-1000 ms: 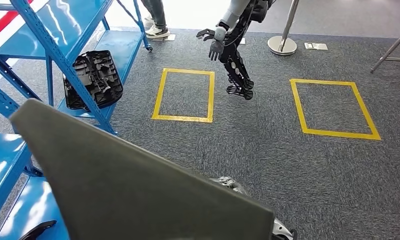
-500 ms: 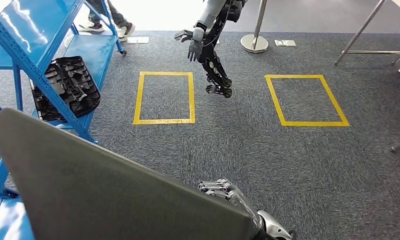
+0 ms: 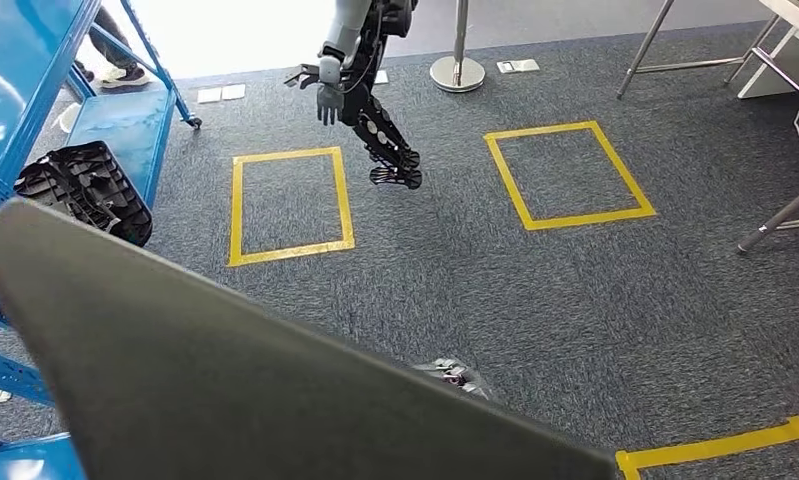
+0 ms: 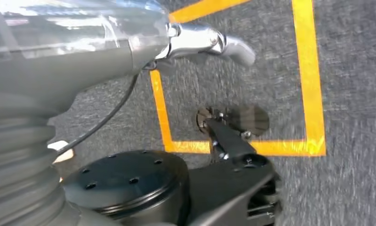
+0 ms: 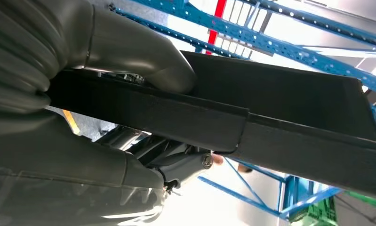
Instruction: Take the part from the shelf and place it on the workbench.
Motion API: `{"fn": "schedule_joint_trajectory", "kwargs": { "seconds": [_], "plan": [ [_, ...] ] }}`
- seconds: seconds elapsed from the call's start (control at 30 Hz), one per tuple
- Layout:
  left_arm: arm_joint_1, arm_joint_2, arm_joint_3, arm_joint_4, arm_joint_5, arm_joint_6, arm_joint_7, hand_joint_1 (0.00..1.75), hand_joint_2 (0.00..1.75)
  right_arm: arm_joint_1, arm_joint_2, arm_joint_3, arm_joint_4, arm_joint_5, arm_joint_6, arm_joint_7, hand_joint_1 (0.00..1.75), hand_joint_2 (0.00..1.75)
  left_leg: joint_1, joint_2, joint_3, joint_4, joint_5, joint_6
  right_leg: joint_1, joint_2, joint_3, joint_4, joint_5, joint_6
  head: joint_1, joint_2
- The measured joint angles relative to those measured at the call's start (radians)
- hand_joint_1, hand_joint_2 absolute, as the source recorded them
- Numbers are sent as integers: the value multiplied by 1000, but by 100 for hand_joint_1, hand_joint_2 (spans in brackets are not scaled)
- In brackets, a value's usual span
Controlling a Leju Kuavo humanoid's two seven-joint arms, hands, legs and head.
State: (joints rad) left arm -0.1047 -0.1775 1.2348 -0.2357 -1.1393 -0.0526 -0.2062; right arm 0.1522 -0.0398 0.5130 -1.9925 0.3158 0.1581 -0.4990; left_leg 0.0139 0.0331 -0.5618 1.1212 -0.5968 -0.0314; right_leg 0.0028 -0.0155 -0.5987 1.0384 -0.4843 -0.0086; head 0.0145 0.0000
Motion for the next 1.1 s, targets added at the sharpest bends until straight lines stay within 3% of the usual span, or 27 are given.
{"fn": "schedule_joint_trajectory", "kwargs": {
  "seconds": [0.07,0.1,0.13,0.17,0.23,0.27,0.3,0.37,0.43,0.5,0.57,0.6,0.63,0.67,0.7,0.73,0.8,0.87,0.93,1.0,1.03,1.1],
  "plan": [
    [2,0,0,0,0,0,1,0,175,0,-1,0,-2,-2,0,-1,175,175,-1,-25,-63,134,-57,0,0,14,6,0,-3,-8,0,0],
    [4,0,0,1,-1,0,3,0,175,1,-2,0,-2,-3,0,-1,175,175,-2,-29,-94,193,-73,0,0,24,9,0,-5,-9,0,0],
    [5,-1,0,1,-1,0,5,0,175,3,-4,0,-2,-5,0,-1,175,175,-2,-30,-111,216,-70,0,1,35,11,0,-6,-10,0,0],
    [6,0,0,1,-1,1,6,0,175,5,-5,0,-2,-6,-1,-1,175,175,-1,-30,-111,204,-50,1,1,45,14,0,-7,-10,0,0],
    [6,0,0,1,-1,1,7,0,175,11,-7,0,-2,-9,-1,-1,175,175,3,-45,-65,80,27,1,-2,68,20,3,-12,-4,0,0],
    [5,-1,0,2,-1,1,7,0,175,13,-8,0,-2,-11,-1,-2,175,175,6,-67,-40,17,54,0,-2,77,21,7,-15,1,0,0],
    [5,-1,0,3,-1,0,8,0,175,15,-8,0,-3,-12,-1,-3,175,175,7,-86,-21,-29,72,1,-2,87,20,10,-17,7,0,0],
    [6,-2,0,5,-1,0,9,0,175,19,-10,0,-6,-15,-1,-4,175,175,4,-104,-14,-49,71,9,-4,101,14,11,-17,18,0,0],
    [5,-3,0,5,-1,0,9,0,175,23,-12,0,-10,-18,-1,-6,175,175,2,-86,-14,-51,73,22,-7,105,12,9,-16,26,0,0],
    [4,-3,0,5,-1,0,7,0,175,24,-14,0,-14,-20,-1,-7,175,175,5,-66,-12,-55,75,33,-6,77,-8,48,-42,32,1,0],
    [5,-3,0,5,-1,0,6,0,175,23,-15,0,-16,-21,0,-8,175,175,4,-43,-12,-57,74,39,-5,44,-64,159,-97,35,1,0],
    [6,-3,0,5,-1,0,7,0,175,23,-16,0,-16,-21,0,-8,175,175,3,-29,-12,-57,73,40,-6,38,-99,225,-122,36,1,0],
    [6,-3,0,5,0,0,7,0,175,24,-16,0,-16,-22,0,-8,175,175,2,-17,-11,-57,71,42,-6,36,-124,270,-132,36,1,0],
    [6,-3,0,5,0,0,6,0,175,24,-17,0,-16,-22,0,-9,175,175,2,-5,-10,-57,69,42,-6,34,-134,284,-125,36,1,0],
    [5,-3,0,5,0,0,6,0,175,24,-18,0,-17,-23,0,-9,175,175,1,4,-8,-57,67,43,-5,31,-122,254,-99,35,1,0],
    [4,-3,0,5,0,0,6,0,175,24,-19,0,-17,-23,0,-9,175,175,0,13,-5,-57,64,42,-4,21,-91,189,-60,33,1,0],
    [3,-4,0,5,0,-1,5,0,175,23,-19,0,-20,-24,0,-11,175,175,-2,26,2,-57,59,37,6,-19,-28,58,-8,26,1,0],
    [3,-5,0,5,0,-2,4,0,175,23,-21,0,-22,-25,0,-13,175,175,-5,39,6,-60,55,30,17,-41,-6,7,0,21,1,0],
    [2,-6,0,5,0,-3,4,0,175,24,-22,-1,-23,-26,1,-14,175,175,-6,51,14,-65,52,20,17,-26,-4,-1,3,15,1,0],
    [-1,-6,0,5,0,-4,3,0,175,25,-23,-2,-26,-28,2,-15,175,175,-5,29,12,-40,31,12,10,-11,6,-12,6,5,1,0],
    [-1,-6,0,5,0,-4,3,0,175,26,-23,-2,-28,-29,3,-16,175,175,-5,8,-5,3,6,9,6,-4,12,-16,7,-1,0,0],
    [2,-6,0,5,0,-5,3,0,175,26,-24,-2,-28,-31,7,-16,175,175,-4,-24,-69,138,-52,7,5,13,16,-17,5,-8,-1,0]
  ]
}}
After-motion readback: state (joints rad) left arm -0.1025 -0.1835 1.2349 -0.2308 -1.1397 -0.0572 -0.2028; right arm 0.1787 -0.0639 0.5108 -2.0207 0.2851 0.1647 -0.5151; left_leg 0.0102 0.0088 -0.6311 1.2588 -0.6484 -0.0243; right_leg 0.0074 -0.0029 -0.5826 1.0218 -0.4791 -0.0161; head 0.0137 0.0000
